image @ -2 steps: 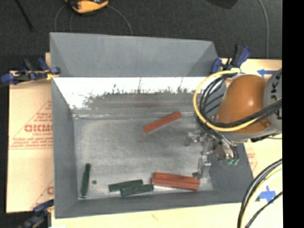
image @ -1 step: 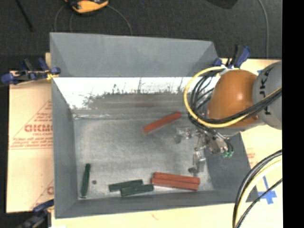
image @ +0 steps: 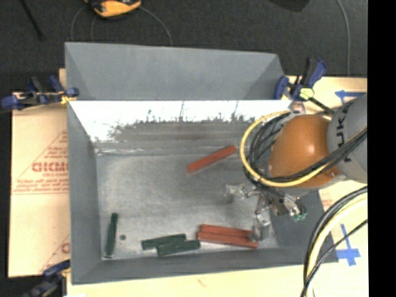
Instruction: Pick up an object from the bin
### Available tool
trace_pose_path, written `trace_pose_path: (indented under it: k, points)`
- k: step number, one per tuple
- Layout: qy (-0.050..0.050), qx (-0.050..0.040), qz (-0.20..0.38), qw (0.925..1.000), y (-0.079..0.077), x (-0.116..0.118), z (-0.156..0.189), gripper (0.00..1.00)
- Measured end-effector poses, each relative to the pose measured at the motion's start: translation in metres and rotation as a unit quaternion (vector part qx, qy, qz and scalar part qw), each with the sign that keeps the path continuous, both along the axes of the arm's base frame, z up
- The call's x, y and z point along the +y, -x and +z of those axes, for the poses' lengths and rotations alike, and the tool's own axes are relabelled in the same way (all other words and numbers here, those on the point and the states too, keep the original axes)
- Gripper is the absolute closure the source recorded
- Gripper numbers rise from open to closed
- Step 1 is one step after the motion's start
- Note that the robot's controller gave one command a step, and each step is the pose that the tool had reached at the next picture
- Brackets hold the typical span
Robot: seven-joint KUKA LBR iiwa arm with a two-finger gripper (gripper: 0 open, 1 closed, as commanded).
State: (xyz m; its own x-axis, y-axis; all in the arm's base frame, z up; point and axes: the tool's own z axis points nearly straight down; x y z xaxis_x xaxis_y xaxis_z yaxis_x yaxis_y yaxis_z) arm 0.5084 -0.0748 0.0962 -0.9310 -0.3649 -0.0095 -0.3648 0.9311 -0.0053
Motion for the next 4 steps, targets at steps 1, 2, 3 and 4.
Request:
trace_pose_path:
  k: [1,2,3,4]
  points:
    - [-0.001,0.0031,-0.030,0.9995,0.025,-0.008,-0.011,0.00]
    - [0.001,0.0012,0.066,0.9978,0.008,0.050,-0.021,1.00]
    - [0.001,0.0012,0.067,0.9977,0.008,0.050,-0.021,1.00]
    - [0.000,0.0033,0.041,0.9992,-0.008,0.067,0.121,1.00]
